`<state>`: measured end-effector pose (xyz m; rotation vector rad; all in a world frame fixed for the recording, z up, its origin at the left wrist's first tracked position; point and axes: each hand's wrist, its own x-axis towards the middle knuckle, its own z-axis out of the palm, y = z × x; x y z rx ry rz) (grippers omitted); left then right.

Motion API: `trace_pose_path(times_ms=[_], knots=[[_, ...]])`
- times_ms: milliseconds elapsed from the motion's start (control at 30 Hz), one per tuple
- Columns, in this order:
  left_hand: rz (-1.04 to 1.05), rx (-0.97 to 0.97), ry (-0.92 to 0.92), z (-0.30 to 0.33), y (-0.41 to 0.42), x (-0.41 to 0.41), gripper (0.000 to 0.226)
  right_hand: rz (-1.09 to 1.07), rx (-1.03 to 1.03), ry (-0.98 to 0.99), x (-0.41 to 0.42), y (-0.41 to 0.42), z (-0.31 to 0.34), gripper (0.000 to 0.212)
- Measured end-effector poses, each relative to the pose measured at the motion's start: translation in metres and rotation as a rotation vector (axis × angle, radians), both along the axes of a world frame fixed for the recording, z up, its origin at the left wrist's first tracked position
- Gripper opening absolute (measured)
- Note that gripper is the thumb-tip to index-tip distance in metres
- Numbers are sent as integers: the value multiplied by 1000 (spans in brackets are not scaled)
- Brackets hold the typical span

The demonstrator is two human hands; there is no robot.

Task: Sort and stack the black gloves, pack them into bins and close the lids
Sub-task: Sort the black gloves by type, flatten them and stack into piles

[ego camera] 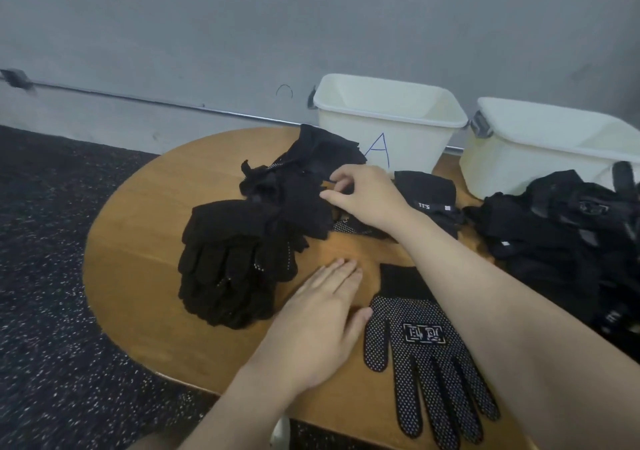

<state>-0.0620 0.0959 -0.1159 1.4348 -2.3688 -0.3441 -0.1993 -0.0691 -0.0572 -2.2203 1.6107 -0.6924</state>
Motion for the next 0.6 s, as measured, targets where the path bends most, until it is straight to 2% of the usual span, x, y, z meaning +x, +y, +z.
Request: trace_pose_path(times_ms=[233, 333, 467, 600], knots=[[41, -14, 42, -8, -7, -3, 58, 56, 78, -72, 11, -13, 1, 13], [58, -4, 81, -9, -12, -5, 56, 81, 38, -136, 8, -9, 8, 12], [72, 25, 128, -9, -14, -5, 56, 30, 9, -359, -6, 2, 31, 11], [119, 93, 266, -4, -15, -4, 54, -7, 0, -458, -30, 27, 57, 7]])
